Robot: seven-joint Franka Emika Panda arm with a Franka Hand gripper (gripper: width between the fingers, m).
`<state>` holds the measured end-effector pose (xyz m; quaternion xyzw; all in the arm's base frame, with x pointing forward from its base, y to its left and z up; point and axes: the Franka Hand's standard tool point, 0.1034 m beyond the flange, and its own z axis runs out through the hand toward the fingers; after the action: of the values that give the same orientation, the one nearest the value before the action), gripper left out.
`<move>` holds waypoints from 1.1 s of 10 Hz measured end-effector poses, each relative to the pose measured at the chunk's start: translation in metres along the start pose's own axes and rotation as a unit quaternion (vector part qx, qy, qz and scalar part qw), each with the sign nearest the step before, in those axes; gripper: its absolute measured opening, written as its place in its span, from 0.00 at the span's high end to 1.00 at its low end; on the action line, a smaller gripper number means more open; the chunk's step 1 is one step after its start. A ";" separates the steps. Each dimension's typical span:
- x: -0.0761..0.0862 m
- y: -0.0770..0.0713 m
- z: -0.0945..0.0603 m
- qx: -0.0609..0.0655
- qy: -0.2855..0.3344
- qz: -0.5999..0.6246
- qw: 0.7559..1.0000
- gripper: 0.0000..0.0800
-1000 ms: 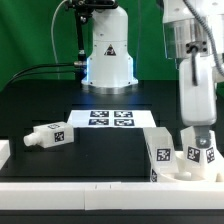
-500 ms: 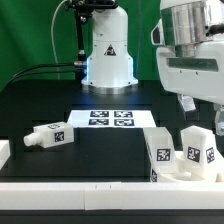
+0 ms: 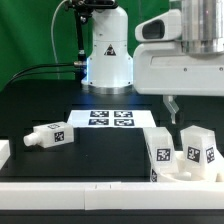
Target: Assemble stool
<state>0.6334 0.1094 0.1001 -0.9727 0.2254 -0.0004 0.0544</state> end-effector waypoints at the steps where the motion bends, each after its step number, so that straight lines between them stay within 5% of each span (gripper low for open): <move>1: 0.002 0.002 -0.001 -0.004 0.004 -0.041 0.999 0.19; 2: 0.003 0.003 -0.001 -0.004 0.004 -0.072 0.997 0.19; 4: 0.001 -0.006 -0.002 -0.046 0.014 -0.280 0.959 0.19; 6: -0.005 -0.016 0.000 -0.049 -0.003 -0.447 0.893 0.19; 9: -0.001 -0.006 -0.004 -0.064 0.015 -0.524 0.849 0.19; 11: 0.003 -0.006 0.005 -0.068 0.029 -0.524 0.849 0.19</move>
Offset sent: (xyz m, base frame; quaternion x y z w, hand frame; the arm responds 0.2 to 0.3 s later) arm 0.0152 0.0272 0.0077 -0.0799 0.0495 -0.5337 0.8404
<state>0.6391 0.1141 0.0960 -0.9473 -0.3165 -0.0420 -0.0263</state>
